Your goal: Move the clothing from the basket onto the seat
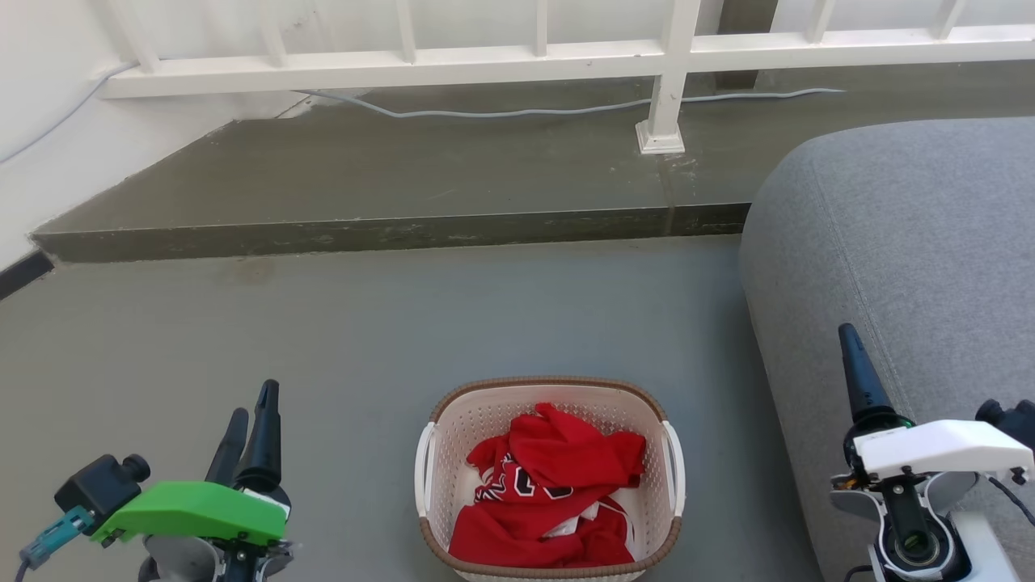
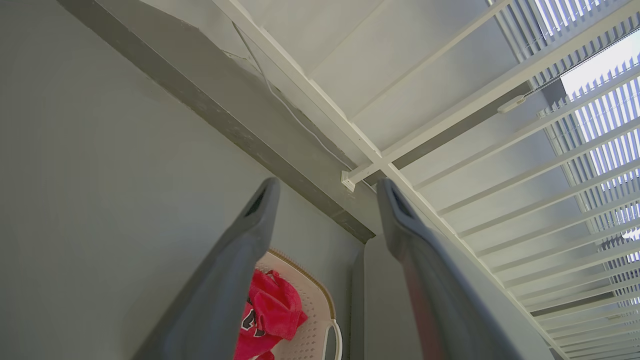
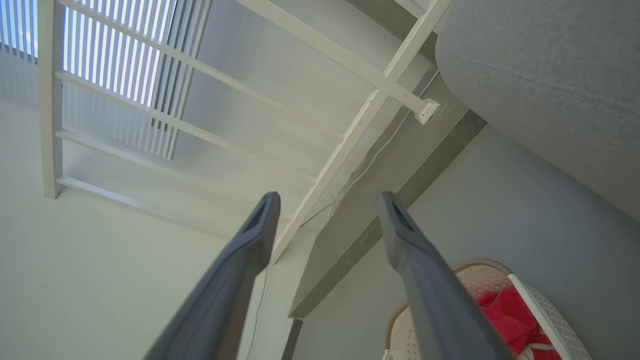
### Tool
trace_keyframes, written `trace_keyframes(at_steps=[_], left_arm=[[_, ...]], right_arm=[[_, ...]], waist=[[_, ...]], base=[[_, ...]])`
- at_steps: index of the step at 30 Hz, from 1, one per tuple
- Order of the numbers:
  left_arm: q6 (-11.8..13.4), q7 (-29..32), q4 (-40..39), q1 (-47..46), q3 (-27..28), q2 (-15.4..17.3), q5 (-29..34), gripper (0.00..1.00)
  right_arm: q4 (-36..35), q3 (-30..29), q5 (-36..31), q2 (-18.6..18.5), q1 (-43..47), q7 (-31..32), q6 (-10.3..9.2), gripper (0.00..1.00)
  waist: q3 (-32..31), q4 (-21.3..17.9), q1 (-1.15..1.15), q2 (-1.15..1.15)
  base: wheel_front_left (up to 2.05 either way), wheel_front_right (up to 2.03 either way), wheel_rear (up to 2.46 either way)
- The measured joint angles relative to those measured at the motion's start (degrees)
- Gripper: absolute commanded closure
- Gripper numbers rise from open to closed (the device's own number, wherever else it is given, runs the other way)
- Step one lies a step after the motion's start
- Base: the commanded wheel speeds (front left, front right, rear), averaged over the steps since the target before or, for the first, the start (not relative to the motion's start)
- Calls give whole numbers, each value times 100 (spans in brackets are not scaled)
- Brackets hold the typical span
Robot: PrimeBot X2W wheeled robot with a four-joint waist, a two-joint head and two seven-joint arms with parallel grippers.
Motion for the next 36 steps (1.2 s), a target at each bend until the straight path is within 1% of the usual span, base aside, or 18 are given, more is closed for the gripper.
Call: trace_keyframes(at_steps=[2, 5, 7, 8, 9, 11, 18, 22, 23, 26, 27, 30, 36], left_arm=[[40, -42, -26, 0, -23, 8, 91, 0], [102, -99, -70, 0, -129, 33, 447, 0], [142, -134, -113, 0, -177, 42, 715, 0], [171, -171, -163, 0, -235, 71, 966, 0], [189, -201, -182, 0, -272, 91, 1080, 0], [193, -230, -207, 1, -335, 138, 1346, 0], [353, -352, -282, 4, -485, 176, 2087, 0], [439, -456, -368, 7, -523, 179, 2469, 0], [452, -469, -383, 7, -528, 179, 2529, 0], [499, -522, -399, 21, -549, 179, 2822, 0], [517, -539, -404, 24, -566, 179, 2882, 0], [553, -608, -434, 57, -619, 180, 3178, 0], [649, -704, -502, 122, -703, 181, 3663, 0]], right_arm=[[-24, 25, -118, -4, 0, -4, -12, 0], [-86, 102, -436, -12, 2, -74, -86, 0], [-118, 147, -656, -22, 3, -122, -100, 0], [-152, 205, -880, -29, 4, -153, -143, 0], [-162, 237, -980, -31, 6, -178, -162, 0], [-182, 290, -1193, -35, 12, -199, -197, 0], [-266, 442, -1860, -46, 77, -343, -299, 0], [-289, 495, -2218, -52, 122, -414, -354, 0], [-311, 514, -2307, -54, 122, -446, -392, 0], [-358, 569, -2562, -62, 122, -504, -409, 0], [-372, 592, -2658, -64, 122, -509, -448, 0], [-408, 641, -2899, -66, 125, -580, -454, 0], [-488, 732, -3414, -70, 140, -701, -575, 0]], waist=[[1, -1, 0, 0], [3, -3, 0, 0], [4, -4, 0, 0], [5, -5, 0, 0], [6, -6, 0, 0], [7, -7, 0, 0], [7, -18, 0, 0], [8, -25, 0, 0], [8, -27, 0, 0], [11, -36, 0, 0], [12, -39, 0, 0], [15, -49, 0, 0], [16, -69, 0, 0]], base=[[0, 0, 0], [0, 0, 0], [0, 0, 0], [0, 0, 0], [0, 0, 0], [0, 0, 0], [0, 0, 0], [0, 0, 0], [0, 0, 0], [0, 0, 0], [0, 0, 0], [0, 0, 0], [0, 0, 0]])
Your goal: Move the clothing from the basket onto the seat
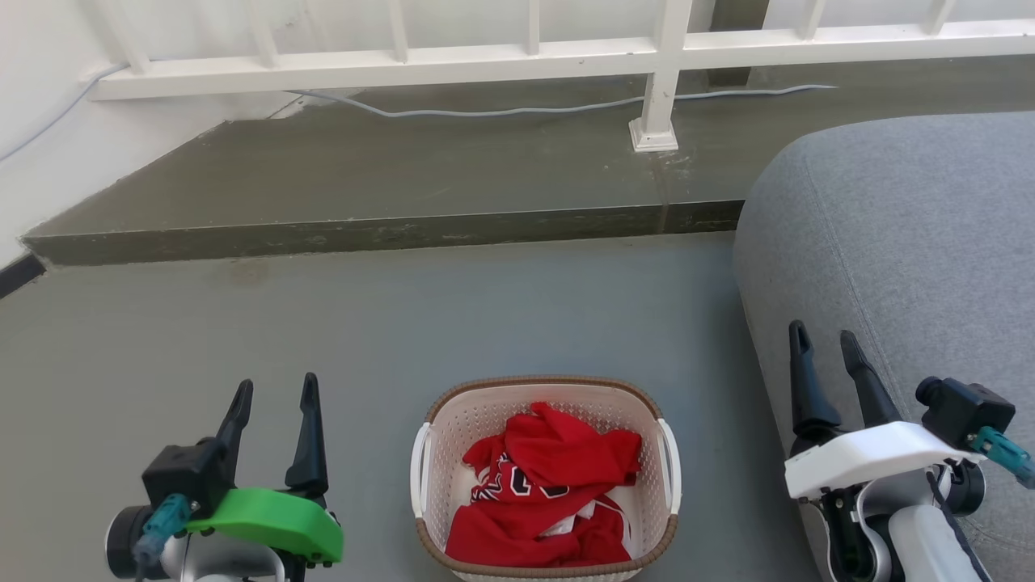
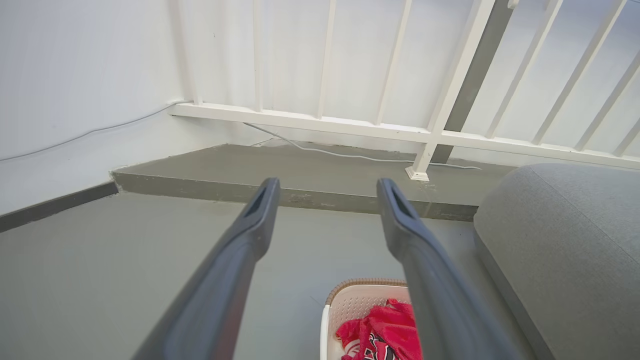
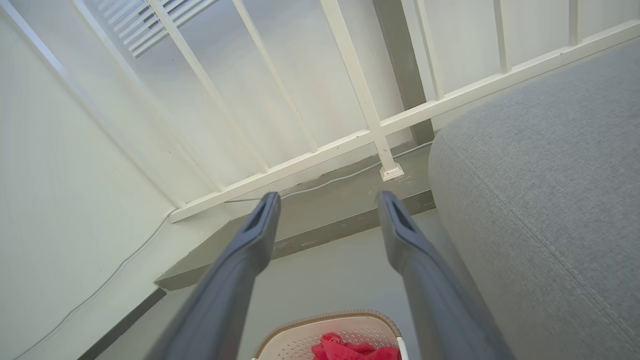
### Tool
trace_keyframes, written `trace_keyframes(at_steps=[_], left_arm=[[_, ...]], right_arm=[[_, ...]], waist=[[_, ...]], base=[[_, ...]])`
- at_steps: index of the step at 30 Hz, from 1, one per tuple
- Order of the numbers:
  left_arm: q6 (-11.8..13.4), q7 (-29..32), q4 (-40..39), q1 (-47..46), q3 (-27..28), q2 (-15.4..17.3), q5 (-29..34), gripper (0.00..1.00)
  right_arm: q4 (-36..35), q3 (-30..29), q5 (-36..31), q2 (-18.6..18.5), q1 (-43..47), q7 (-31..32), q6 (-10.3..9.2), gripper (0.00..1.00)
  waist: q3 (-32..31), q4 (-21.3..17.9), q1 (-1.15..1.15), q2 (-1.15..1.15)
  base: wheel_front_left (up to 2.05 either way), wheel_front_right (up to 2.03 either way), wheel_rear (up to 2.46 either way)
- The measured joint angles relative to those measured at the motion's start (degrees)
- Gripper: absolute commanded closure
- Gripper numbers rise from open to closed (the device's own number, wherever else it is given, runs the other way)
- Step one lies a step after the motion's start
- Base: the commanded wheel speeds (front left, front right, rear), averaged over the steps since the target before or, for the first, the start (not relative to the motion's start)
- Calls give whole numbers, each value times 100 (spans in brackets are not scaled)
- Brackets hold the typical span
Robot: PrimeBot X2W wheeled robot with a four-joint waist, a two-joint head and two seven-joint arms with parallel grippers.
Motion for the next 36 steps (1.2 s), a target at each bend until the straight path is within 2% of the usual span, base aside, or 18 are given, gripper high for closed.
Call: trace_keyframes(at_steps=[22, 25, 36], left_arm=[[276, -456, -264, 146, -231, 9, 1757, 0], [304, -514, -291, 194, -259, 9, 2012, 0], [305, -521, -301, 226, -234, 5, 1981, 0]], right_arm=[[-342, 302, -1748, -29, 168, -413, -234, 0], [-375, 337, -1994, -31, 218, -465, -325, 0], [-401, 349, -2062, -32, 218, -489, -325, 0]], waist=[[-56, -18, 0, 0], [-60, -22, 0, 0], [-47, -32, 0, 0]], base=[[0, 0, 0], [0, 0, 0], [0, 0, 0]])
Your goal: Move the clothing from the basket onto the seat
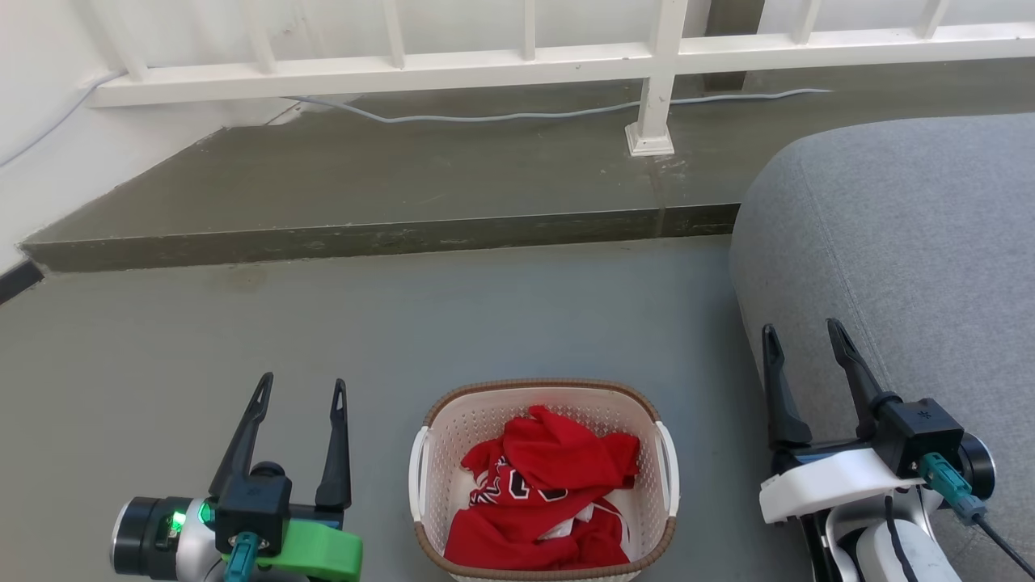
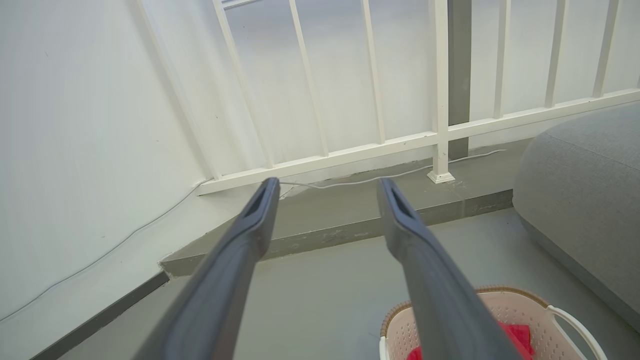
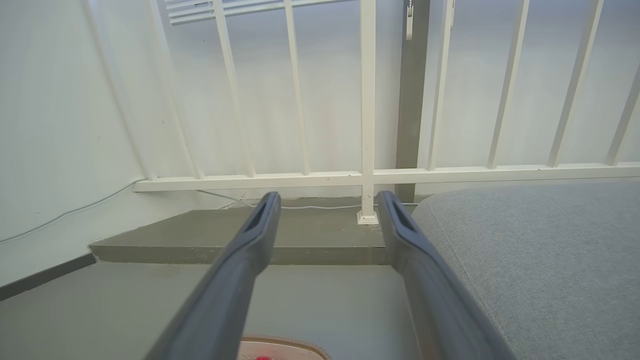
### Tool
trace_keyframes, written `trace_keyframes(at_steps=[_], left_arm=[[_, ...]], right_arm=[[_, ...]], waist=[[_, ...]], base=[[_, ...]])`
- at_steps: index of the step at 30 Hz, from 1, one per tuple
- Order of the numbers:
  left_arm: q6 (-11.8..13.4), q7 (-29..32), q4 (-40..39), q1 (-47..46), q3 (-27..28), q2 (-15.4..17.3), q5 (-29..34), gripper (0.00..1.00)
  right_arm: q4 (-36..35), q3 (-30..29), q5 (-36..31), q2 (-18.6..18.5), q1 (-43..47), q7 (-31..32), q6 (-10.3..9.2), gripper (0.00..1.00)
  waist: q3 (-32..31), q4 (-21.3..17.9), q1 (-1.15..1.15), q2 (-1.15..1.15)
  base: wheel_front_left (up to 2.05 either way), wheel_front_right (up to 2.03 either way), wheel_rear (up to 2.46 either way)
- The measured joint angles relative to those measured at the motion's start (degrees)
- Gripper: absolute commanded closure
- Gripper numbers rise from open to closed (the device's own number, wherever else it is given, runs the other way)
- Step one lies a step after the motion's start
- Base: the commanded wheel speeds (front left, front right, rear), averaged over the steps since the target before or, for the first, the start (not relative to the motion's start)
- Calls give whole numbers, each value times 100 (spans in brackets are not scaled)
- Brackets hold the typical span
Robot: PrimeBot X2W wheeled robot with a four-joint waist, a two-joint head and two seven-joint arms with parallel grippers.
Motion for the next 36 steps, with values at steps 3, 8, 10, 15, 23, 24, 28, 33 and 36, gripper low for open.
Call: trace_keyframes(at_steps=[3, 8, 10, 15, 23, 24, 28, 33, 36], left_arm=[[0, 0, 0, 0, 7, -2, -3, 0], [0, 0, 0, 0, 13, -2, -2, 0], [0, 0, 0, 0, 13, -2, -2, 0], [0, 0, 0, 0, 13, -2, -2, 0], [0, 0, -81, 0, 22, -2, -2, 0], [1, 0, -97, 0, 25, -2, -2, 0], [1, 0, -143, -24, 26, 1, 5, 0], [-1, 0, -122, -203, 12, 15, 21, 0], [-11, 0, -9, -367, 0, 26, 23, 0]], right_arm=[[-1, 0, 0, 0, 0, 0, 0, 0], [-2, -1, 0, 0, 0, 0, 0, 0], [-2, -2, 0, 0, 0, 0, 0, 0], [-3, -2, 1, 0, 0, 0, 0, 0], [-110, -10, 1, 1, -1, 0, 0, 0], [-130, -11, 1, 1, -1, 0, 0, 0], [-231, -36, 1, 2, -9, -1, 0, 0], [-331, -132, 2, 2, -88, -1, 0, 0], [-369, -232, 3, -2, -241, -1, -1, 0]], waist=[[4, -1, 0, 0], [10, 1, 0, 0], [13, 2, 0, 0], [23, 4, 0, 0], [160, -2, 0, 0], [193, -4, 0, 0], [403, -15, 0, 0], [707, -33, 0, 0], [919, -48, 0, 0]], base=[[0, 0, 0], [0, 0, 0], [0, 0, 0], [0, 0, 0], [0, 0, 0], [0, 0, 0], [0, 0, 0], [0, 0, 0], [0, 0, 0]])
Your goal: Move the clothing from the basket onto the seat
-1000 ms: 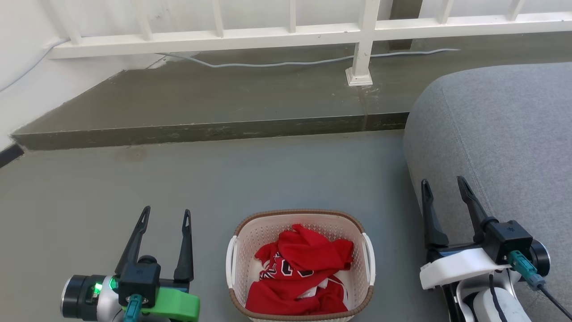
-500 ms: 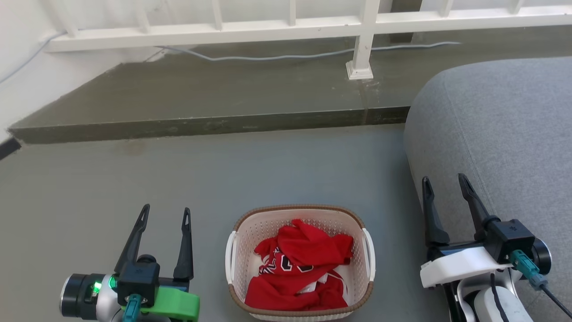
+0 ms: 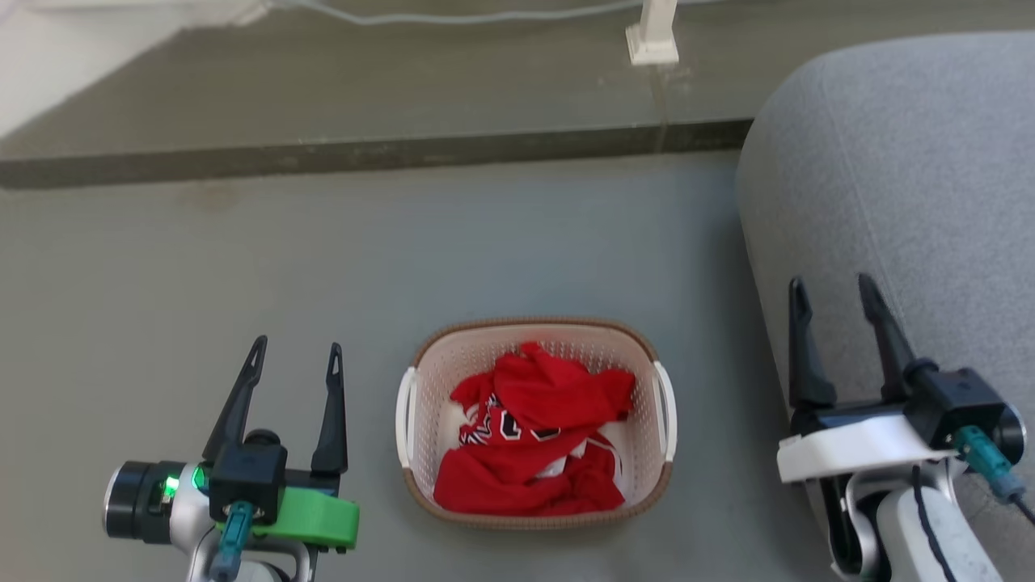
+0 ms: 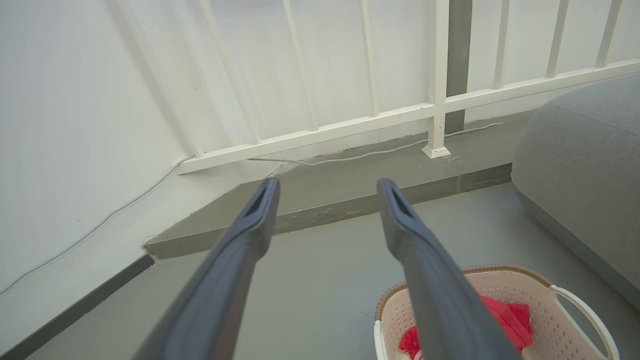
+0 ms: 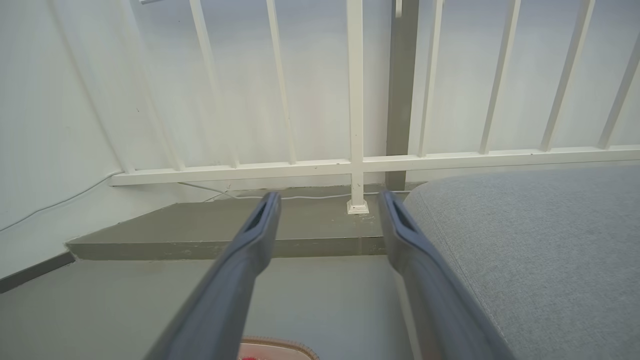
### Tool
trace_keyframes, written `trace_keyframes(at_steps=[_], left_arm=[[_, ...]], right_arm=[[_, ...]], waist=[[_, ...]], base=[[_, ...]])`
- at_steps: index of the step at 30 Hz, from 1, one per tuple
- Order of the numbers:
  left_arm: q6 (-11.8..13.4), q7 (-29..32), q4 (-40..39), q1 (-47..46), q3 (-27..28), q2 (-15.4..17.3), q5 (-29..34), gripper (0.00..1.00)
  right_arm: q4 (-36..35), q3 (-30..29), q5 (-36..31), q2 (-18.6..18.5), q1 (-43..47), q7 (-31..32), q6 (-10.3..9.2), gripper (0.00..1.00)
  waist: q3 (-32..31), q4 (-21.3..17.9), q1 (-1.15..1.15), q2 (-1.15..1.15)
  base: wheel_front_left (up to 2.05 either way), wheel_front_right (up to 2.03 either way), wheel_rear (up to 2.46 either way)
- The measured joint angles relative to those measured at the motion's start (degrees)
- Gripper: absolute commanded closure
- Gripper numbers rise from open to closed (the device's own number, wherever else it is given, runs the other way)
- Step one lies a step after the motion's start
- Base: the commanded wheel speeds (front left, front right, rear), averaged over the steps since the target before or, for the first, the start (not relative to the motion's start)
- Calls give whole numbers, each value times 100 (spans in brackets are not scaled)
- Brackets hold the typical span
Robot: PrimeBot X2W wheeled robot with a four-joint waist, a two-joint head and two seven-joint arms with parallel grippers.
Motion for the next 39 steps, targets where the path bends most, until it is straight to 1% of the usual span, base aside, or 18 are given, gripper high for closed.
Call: trace_keyframes(at_steps=[3, 7, 12, 16, 18, 19, 31, 33, 39], left_arm=[[-8, 0, 152, -139, -18, 2, 0, 0], [-79, 0, 359, -366, -83, 5, 8, 0], [-280, 25, 688, -736, -259, 144, 214, 0], [-422, 86, 980, -1095, -432, 188, 365, 0], [-513, 136, 1138, -1279, -547, 186, 398, 0], [-513, 136, 1138, -1279, -547, 186, 398, 0], [-820, 380, 1993, -2437, -900, 115, 710, 0], [-909, 403, 2142, -2646, -993, 115, 797, 0], [-1059, 488, 2579, -3185, -1292, 98, 1098, 0]], right_arm=[[-60, -78, 1, -13, -135, 0, -7, 0], [-116, -194, 9, -44, -341, -9, -8, 0], [-192, -260, 31, -63, -622, -14, -9, 0], [-230, -279, 37, -62, -856, -14, -8, 0], [-263, -302, 47, -62, -981, -14, -8, 0], [-263, -302, 47, -62, -981, -14, -8, 0], [-490, -476, 80, -63, -1769, -14, -5, 0], [-549, -545, 105, -63, -1897, -15, -7, 0], [-706, -634, 110, -64, -2278, -15, -9, 0]], waist=[[226, -20, 0, 0], [535, -51, 0, 0], [933, -98, 0, 0], [1255, -140, 0, 0], [1418, -163, 1, 0], [1418, -163, 1, 0], [2397, -344, 1, 0], [2562, -373, 1, 0], [3058, -442, 1, 0]], base=[[0, 0, 0], [0, 0, 0], [0, 0, 0], [0, 0, 0], [0, 0, 0], [0, 0, 0], [0, 0, 0], [0, 0, 0], [0, 0, 0]])
